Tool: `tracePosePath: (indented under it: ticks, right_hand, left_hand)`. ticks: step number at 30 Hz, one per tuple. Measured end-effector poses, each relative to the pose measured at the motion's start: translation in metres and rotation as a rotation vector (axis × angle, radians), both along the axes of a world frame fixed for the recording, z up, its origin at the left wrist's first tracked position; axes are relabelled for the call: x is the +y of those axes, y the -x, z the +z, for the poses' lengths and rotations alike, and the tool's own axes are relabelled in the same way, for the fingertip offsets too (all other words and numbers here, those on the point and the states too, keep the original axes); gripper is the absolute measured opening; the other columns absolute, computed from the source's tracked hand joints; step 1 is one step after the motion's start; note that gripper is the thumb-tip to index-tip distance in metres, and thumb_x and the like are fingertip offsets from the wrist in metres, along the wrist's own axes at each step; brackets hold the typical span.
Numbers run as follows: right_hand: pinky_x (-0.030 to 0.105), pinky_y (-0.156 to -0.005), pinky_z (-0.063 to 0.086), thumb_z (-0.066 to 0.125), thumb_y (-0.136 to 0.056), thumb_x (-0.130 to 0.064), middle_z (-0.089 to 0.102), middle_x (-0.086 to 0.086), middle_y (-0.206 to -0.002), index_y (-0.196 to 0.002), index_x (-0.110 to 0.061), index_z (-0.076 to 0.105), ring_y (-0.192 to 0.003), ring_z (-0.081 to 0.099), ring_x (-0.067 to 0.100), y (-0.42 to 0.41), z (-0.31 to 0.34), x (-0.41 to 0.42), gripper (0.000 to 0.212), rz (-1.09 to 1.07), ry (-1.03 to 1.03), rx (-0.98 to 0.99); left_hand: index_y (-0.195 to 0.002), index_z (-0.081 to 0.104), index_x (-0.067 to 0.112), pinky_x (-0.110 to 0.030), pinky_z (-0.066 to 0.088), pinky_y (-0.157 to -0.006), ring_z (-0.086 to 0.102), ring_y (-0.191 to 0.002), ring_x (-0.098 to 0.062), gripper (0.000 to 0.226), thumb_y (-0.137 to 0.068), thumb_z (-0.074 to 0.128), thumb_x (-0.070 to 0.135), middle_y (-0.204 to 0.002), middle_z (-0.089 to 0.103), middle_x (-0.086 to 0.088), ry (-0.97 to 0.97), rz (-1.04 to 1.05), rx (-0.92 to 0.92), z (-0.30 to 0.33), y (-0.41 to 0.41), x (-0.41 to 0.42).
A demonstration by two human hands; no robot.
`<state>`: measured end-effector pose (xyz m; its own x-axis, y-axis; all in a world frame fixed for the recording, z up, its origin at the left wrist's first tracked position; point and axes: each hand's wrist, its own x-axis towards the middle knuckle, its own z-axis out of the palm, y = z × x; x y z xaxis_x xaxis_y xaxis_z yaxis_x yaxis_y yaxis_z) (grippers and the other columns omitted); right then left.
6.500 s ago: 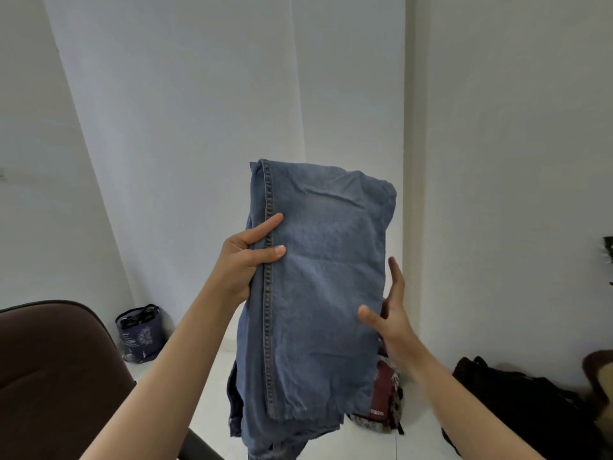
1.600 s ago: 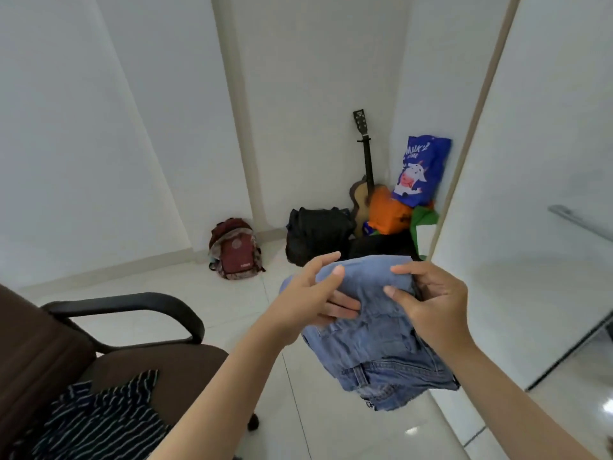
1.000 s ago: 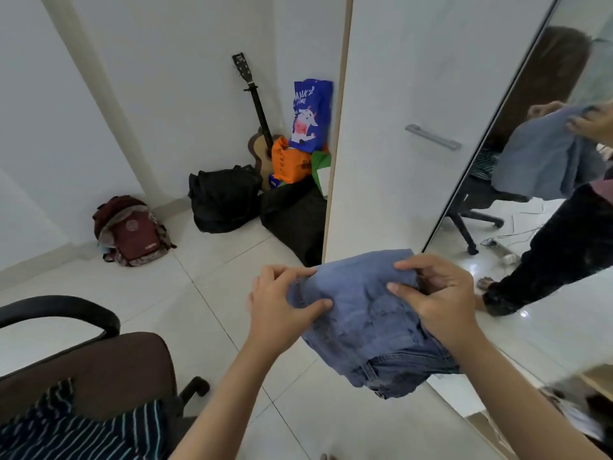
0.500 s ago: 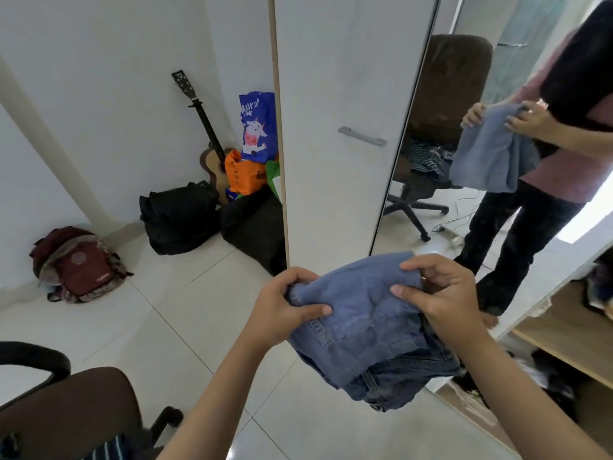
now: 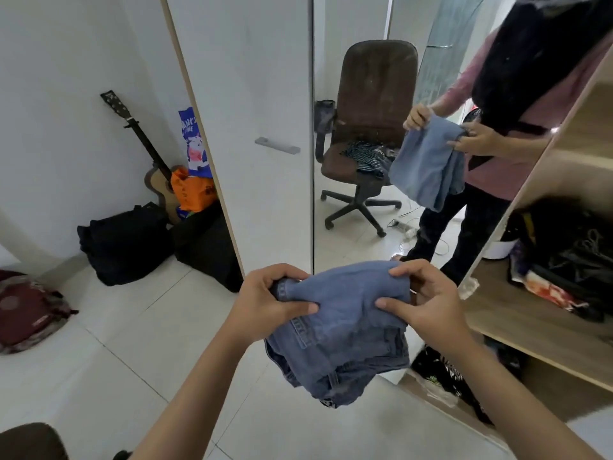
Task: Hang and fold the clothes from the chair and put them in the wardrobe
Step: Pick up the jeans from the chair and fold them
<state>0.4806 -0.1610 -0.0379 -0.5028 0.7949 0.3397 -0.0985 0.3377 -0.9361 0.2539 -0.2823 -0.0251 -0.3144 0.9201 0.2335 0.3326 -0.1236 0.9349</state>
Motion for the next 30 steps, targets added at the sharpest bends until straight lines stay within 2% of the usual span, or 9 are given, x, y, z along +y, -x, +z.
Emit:
tracePosePath:
  ticks: [4,6,10,14,18,21,24,27,30]
  right_hand:
    - [0.029,-0.074,0.056,0.092,-0.047,-0.038,0.055,0.012,-0.109,-0.091,-0.032,0.061,-0.094,0.066,0.022,-0.023,-0.006,0.008,0.055,-0.058,0.045,0.002]
    - [0.029,-0.073,0.057,0.093,-0.041,-0.043,0.051,0.012,-0.113,-0.09,-0.038,0.062,-0.094,0.065,0.022,-0.033,-0.009,0.01,0.058,-0.069,0.083,-0.004]
    - [0.033,-0.082,0.056,0.093,-0.046,-0.04,0.057,0.004,-0.117,-0.108,-0.036,0.064,-0.102,0.064,0.02,-0.055,-0.009,0.01,0.069,0.045,0.118,-0.074]
    - [0.035,-0.091,0.054,0.091,-0.056,-0.025,0.059,-0.006,-0.13,-0.129,-0.038,0.054,-0.115,0.061,0.015,-0.069,-0.004,0.011,0.082,0.169,0.155,-0.176]
    - [0.03,-0.086,0.055,0.081,-0.066,-0.014,0.069,-0.006,-0.112,-0.114,-0.04,0.065,-0.105,0.065,0.014,-0.069,-0.003,-0.002,0.058,0.142,0.106,-0.115]
    - [0.02,-0.081,0.052,0.077,-0.067,-0.014,0.071,-0.012,-0.1,-0.096,-0.035,0.071,-0.096,0.066,0.007,-0.068,-0.007,-0.01,0.036,0.069,0.057,-0.076]
    - [0.017,-0.079,0.051,0.075,-0.068,-0.011,0.072,-0.013,-0.096,-0.092,-0.028,0.072,-0.092,0.066,0.005,-0.068,-0.012,-0.014,0.03,0.036,0.03,-0.045]
    - [0.015,-0.08,0.05,0.076,-0.069,-0.005,0.072,-0.017,-0.094,-0.091,-0.029,0.072,-0.092,0.067,0.003,-0.07,-0.02,-0.015,0.033,0.016,0.007,-0.052]
    - [0.013,-0.081,0.048,0.076,-0.07,0.008,0.072,-0.015,-0.093,-0.088,-0.03,0.072,-0.092,0.067,0.004,-0.074,-0.029,-0.017,0.043,0.003,-0.01,-0.081]
  left_hand:
    - [-0.084,0.072,0.016,-0.031,0.057,-0.072,0.069,-0.081,-0.024,0.03,-0.058,0.087,0.019,-0.088,0.073,-0.007,0.007,-0.069,-0.07,-0.007,-0.016,0.013]
    - [-0.083,0.072,0.015,-0.031,0.057,-0.071,0.069,-0.08,-0.024,0.03,-0.058,0.085,0.023,-0.087,0.073,-0.007,0.015,-0.108,-0.084,-0.011,-0.024,0.017]
    - [-0.083,0.072,0.011,-0.033,0.057,-0.071,0.07,-0.079,-0.026,0.027,-0.06,0.084,0.02,-0.086,0.073,-0.008,0.023,-0.173,-0.097,-0.015,-0.035,0.021]
    - [-0.084,0.071,0.0,-0.03,0.055,-0.071,0.069,-0.078,-0.024,0.024,-0.065,0.084,0.003,-0.084,0.073,-0.009,0.046,-0.241,-0.094,-0.015,-0.043,0.023]
    - [-0.087,0.069,-0.003,-0.032,0.055,-0.072,0.069,-0.08,-0.027,0.025,-0.066,0.082,-0.001,-0.086,0.072,-0.012,0.043,-0.26,-0.102,-0.017,-0.047,0.022]
    - [-0.089,0.069,0.0,-0.038,0.057,-0.074,0.068,-0.084,-0.033,0.032,-0.064,0.084,0.012,-0.09,0.071,-0.015,0.068,-0.262,-0.113,-0.022,-0.048,0.02]
    - [-0.092,0.07,0.005,-0.039,0.057,-0.077,0.068,-0.087,-0.03,0.036,-0.063,0.083,0.022,-0.093,0.071,-0.011,0.117,-0.244,-0.124,-0.026,-0.051,0.017]
    - [-0.095,0.07,0.027,-0.031,0.055,-0.082,0.064,-0.094,-0.015,0.033,-0.065,0.08,0.037,-0.101,0.067,0.003,0.231,-0.18,0.013,-0.031,-0.056,0.013]
    - [-0.098,0.063,0.04,-0.013,0.045,-0.075,0.058,-0.094,-0.003,0.026,-0.075,0.074,0.04,-0.102,0.06,0.013,0.301,0.069,0.222,-0.031,-0.07,0.004]
